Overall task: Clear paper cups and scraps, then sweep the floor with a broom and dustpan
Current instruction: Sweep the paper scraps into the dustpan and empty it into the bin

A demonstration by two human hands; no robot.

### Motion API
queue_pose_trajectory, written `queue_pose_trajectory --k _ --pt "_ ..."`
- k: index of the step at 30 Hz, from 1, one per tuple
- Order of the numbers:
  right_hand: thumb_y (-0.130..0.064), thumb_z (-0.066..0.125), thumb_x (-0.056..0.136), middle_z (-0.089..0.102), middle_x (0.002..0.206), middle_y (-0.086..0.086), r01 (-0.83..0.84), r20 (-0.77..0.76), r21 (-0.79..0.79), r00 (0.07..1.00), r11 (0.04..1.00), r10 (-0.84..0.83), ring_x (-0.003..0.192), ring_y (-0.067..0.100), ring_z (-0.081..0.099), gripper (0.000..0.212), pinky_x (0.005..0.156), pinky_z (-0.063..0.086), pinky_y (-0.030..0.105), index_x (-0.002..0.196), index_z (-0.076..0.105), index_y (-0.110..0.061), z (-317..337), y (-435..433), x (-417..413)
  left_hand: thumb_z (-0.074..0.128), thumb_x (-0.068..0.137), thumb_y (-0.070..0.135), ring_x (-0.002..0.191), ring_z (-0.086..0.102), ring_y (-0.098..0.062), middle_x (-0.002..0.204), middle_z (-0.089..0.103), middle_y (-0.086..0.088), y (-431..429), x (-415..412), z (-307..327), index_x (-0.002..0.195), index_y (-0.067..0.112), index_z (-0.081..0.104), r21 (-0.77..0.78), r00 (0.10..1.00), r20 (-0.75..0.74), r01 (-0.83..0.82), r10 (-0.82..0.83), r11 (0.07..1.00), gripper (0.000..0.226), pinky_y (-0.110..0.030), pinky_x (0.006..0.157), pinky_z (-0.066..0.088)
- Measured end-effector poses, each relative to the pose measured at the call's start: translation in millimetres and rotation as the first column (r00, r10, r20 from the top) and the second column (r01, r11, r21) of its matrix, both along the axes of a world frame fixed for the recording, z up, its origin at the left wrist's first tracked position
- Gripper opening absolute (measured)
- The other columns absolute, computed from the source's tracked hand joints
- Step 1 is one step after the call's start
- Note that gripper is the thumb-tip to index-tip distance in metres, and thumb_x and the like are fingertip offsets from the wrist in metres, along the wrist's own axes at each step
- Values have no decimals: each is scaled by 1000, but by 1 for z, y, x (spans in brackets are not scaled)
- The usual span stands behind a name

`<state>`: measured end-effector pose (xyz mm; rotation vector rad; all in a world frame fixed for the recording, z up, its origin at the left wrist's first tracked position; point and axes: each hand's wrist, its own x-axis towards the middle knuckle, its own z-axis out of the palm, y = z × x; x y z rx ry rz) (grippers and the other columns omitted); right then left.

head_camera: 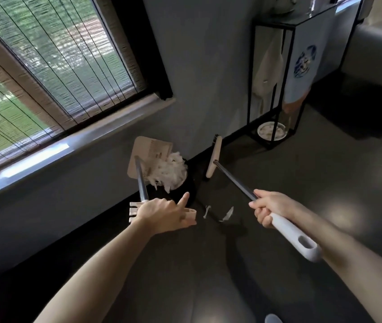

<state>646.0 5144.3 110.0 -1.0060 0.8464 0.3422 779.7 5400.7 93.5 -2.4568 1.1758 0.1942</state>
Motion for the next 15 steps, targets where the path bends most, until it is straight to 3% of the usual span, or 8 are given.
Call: queue_pose_trajectory --k 5,11,15 --pt "4 43 98 40 51 3 -18 -16 5 1000 1000 19 30 4 35 63 28 29 12 151 24 -25 -3 -3 -4 11 76 86 90 68 -32 101 71 -6 0 0 -5 153 29 2 -4 999 21 25 -25 1000 95 -33 55 36" --pt "4 42 98 40 50 2 -12 -30 30 999 999 13 30 4 35 64 28 28 13 151 22 -26 -14 -2 -12 20 82 82 97 66 -35 107 70 -9 -15 -23 -42 153 24 6 31 997 -73 29 -27 999 93 -37 64 36" --pt "3 42 99 36 59 3 -39 -61 10 997 999 39 30 4 34 63 29 29 12 151 22 -26 -17 -5 -21 20 86 78 94 67 -34 104 70 -10 -21 -40 -59 153 20 7 61 991 -99 94 -88 994 90 -38 64 39"
